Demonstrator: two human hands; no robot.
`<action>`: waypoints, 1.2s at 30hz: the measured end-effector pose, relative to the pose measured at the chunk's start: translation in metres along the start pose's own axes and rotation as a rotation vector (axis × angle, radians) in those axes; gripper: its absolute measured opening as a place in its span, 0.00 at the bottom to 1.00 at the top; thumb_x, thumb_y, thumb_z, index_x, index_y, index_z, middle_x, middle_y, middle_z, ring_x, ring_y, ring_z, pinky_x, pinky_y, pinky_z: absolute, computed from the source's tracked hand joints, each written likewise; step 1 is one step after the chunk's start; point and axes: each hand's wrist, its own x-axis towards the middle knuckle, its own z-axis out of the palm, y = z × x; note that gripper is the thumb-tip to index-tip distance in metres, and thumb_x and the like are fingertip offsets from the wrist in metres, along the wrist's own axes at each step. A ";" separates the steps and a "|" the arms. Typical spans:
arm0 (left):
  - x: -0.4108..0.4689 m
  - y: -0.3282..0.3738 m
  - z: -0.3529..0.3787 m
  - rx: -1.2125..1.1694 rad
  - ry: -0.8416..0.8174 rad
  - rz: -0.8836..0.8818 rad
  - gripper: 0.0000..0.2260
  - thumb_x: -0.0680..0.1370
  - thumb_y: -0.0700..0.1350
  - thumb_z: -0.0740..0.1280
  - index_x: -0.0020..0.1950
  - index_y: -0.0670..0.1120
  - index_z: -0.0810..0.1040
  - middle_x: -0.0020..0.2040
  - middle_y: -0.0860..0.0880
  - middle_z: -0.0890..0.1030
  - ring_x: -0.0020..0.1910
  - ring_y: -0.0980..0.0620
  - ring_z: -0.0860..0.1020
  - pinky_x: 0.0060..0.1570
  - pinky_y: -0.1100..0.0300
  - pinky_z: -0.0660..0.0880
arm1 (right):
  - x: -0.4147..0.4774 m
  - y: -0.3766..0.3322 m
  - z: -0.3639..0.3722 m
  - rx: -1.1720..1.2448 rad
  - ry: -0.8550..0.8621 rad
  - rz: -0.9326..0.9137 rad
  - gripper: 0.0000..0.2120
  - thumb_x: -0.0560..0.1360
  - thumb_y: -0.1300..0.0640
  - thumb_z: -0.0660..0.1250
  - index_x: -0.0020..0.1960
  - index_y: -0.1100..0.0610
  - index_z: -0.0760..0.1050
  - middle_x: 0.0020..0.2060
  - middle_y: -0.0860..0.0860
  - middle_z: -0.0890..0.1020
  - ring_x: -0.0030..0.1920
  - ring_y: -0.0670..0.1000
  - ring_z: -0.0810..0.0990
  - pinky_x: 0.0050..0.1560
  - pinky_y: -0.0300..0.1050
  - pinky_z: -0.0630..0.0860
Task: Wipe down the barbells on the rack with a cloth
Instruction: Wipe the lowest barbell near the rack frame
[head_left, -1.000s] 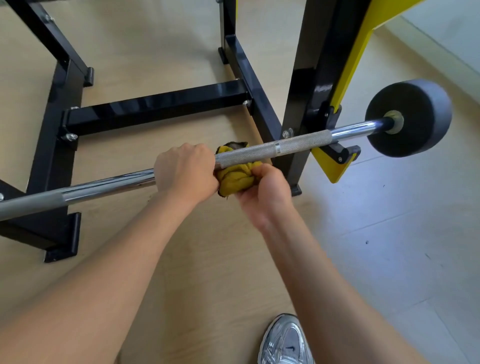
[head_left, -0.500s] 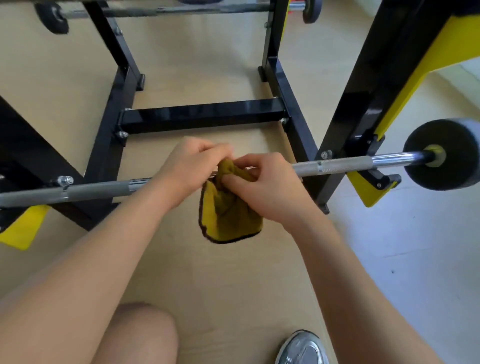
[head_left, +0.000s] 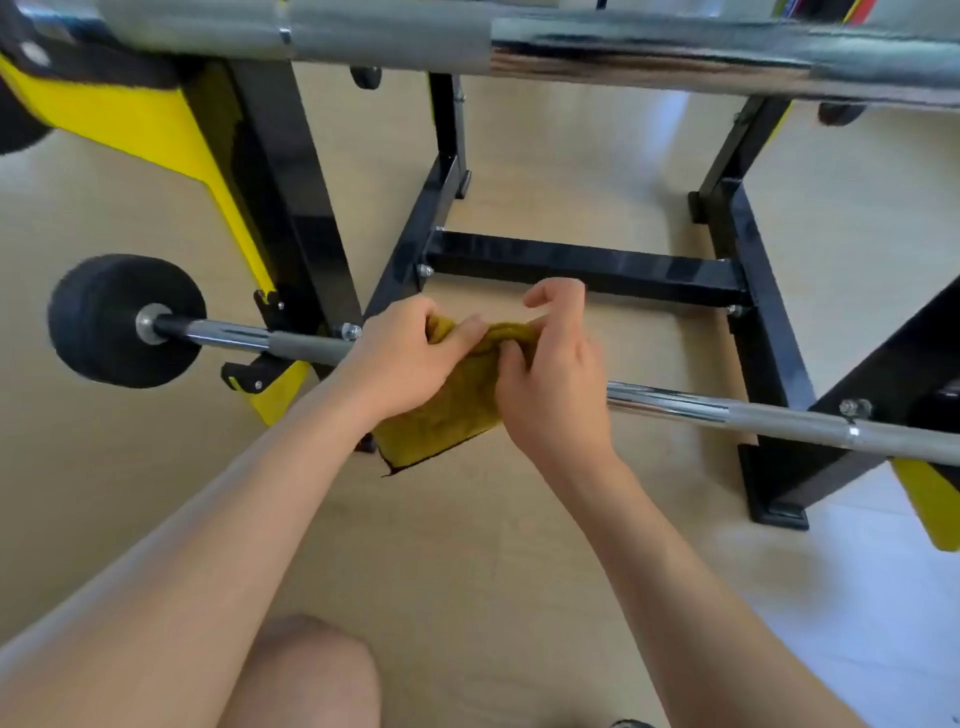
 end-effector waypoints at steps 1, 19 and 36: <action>0.000 -0.012 -0.004 0.003 0.009 -0.035 0.24 0.79 0.70 0.62 0.51 0.49 0.76 0.43 0.49 0.80 0.42 0.52 0.80 0.50 0.52 0.79 | 0.004 -0.004 0.007 -0.045 0.006 -0.021 0.14 0.82 0.64 0.62 0.64 0.50 0.66 0.41 0.48 0.77 0.39 0.45 0.77 0.32 0.40 0.76; -0.005 -0.092 -0.036 0.093 0.327 0.086 0.14 0.80 0.36 0.70 0.63 0.49 0.80 0.57 0.51 0.81 0.57 0.52 0.79 0.58 0.54 0.80 | 0.075 -0.026 0.102 -0.649 -1.004 -0.188 0.28 0.82 0.28 0.51 0.58 0.51 0.73 0.45 0.50 0.81 0.42 0.49 0.79 0.45 0.45 0.74; 0.007 -0.076 -0.014 0.108 0.287 0.125 0.18 0.80 0.35 0.69 0.68 0.50 0.79 0.60 0.50 0.81 0.57 0.52 0.80 0.57 0.52 0.82 | 0.078 -0.028 0.089 -0.560 -1.008 -0.121 0.24 0.86 0.38 0.49 0.45 0.53 0.73 0.41 0.54 0.79 0.40 0.51 0.77 0.47 0.48 0.70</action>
